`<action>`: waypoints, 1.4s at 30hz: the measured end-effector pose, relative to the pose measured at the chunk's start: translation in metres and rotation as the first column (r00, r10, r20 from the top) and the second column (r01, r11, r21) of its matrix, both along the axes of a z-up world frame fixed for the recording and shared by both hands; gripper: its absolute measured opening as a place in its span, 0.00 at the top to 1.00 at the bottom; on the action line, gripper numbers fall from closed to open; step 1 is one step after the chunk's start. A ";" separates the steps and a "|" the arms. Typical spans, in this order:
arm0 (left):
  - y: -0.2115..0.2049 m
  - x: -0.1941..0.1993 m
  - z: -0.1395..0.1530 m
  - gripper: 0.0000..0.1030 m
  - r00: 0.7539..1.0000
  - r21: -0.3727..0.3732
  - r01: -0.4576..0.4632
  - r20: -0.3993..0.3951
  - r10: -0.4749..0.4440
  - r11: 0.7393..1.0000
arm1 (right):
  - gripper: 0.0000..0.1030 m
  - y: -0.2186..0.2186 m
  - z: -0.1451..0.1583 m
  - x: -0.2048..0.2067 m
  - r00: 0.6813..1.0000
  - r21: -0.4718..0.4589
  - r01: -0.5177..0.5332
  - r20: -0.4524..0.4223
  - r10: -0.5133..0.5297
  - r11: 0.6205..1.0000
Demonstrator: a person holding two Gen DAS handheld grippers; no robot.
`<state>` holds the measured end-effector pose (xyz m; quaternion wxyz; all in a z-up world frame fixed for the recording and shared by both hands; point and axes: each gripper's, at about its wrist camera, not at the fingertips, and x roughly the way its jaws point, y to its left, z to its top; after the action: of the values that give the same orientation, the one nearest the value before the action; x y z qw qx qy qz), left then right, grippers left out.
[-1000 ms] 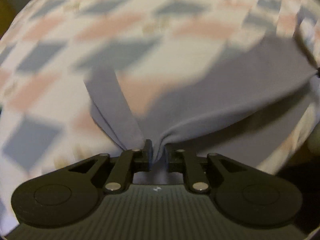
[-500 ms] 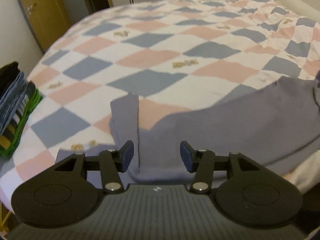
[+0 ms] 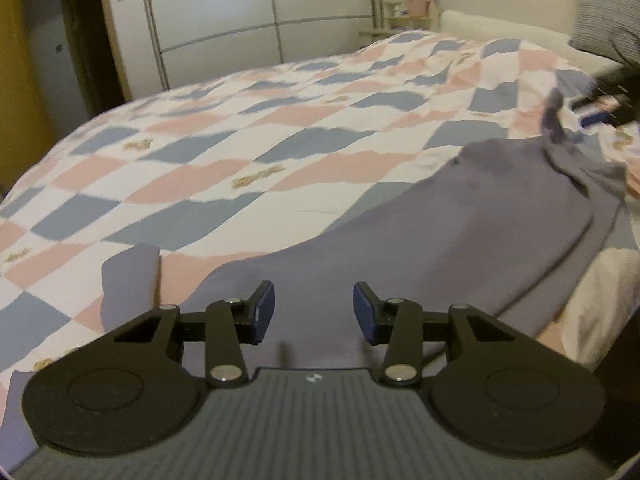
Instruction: Fold clothes
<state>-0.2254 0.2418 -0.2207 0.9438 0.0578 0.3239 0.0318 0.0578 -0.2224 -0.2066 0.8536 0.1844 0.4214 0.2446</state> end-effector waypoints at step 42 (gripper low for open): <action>-0.103 0.003 -0.057 0.98 0.853 0.662 0.511 -0.315 -0.416 0.548 | 0.97 -0.121 -0.078 -0.015 0.882 0.213 0.450 -0.261 -0.393 0.867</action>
<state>-0.2224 0.1392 -0.2777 0.7944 0.5112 0.3135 -0.0967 0.0428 -0.3430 -0.2846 0.8044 0.4105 0.4209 0.0852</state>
